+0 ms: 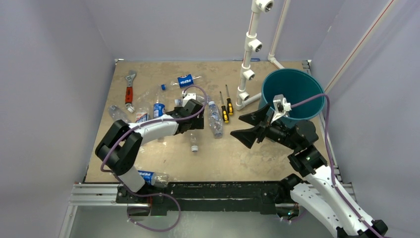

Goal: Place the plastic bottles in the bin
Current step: Pick up the plastic bottle at the center of the board.

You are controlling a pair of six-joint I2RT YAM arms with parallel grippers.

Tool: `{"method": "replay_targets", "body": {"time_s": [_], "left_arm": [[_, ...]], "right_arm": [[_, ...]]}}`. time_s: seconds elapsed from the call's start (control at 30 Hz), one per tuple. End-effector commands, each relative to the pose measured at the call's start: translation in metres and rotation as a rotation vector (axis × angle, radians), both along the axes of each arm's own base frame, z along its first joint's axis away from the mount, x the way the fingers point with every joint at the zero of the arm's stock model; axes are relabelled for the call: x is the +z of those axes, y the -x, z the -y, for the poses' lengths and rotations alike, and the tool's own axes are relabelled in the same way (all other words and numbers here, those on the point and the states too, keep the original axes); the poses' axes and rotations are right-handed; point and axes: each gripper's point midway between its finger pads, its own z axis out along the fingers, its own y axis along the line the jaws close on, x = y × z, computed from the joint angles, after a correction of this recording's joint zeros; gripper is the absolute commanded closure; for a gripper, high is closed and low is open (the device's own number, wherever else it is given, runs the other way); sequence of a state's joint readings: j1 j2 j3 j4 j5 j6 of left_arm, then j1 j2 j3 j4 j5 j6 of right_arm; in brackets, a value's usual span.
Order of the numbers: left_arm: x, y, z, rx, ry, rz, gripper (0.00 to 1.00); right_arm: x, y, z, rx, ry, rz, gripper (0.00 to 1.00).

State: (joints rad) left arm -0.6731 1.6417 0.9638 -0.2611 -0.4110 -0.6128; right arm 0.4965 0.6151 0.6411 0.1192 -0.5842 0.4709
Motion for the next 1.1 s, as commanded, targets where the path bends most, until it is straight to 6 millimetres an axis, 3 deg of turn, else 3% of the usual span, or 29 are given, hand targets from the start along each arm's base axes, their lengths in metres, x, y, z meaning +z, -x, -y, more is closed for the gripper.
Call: {"method": "replay_targets", "body": {"time_s": [0.0, 0.23, 0.37, 0.5, 0.67, 0.8, 0.9, 1.07], "left_arm": [[0.001, -0.009, 0.016, -0.015, 0.072, 0.021, 0.24], [-0.001, -0.006, 0.021, -0.036, 0.109, 0.022, 0.43], [0.014, -0.005, 0.020, -0.038, 0.134, 0.056, 0.56], [0.046, -0.001, 0.017, -0.038, 0.184, 0.112, 0.68], [0.111, 0.011, 0.017, -0.064, 0.297, 0.208, 0.73], [0.179, 0.024, 0.009, -0.058, 0.437, 0.346, 0.74], [0.239, 0.039, -0.001, -0.045, 0.599, 0.497, 0.74], [0.315, 0.065, -0.014, -0.044, 0.909, 0.725, 0.71]], "right_arm": [[0.009, 0.000, 0.001, -0.011, -0.009, 0.015, 0.05], [0.010, 0.002, 0.002, -0.011, -0.004, 0.009, 0.05], [0.012, 0.004, 0.000, 0.007, -0.008, 0.000, 0.05], [0.022, 0.011, 0.000, 0.035, -0.022, 0.012, 0.05], [0.036, 0.016, -0.002, 0.061, -0.044, 0.026, 0.05], [0.051, 0.019, -0.008, 0.114, -0.083, 0.024, 0.05], [0.055, 0.013, -0.014, 0.126, -0.103, 0.019, 0.05], [0.063, 0.009, -0.033, 0.177, -0.156, -0.003, 0.06]]}}
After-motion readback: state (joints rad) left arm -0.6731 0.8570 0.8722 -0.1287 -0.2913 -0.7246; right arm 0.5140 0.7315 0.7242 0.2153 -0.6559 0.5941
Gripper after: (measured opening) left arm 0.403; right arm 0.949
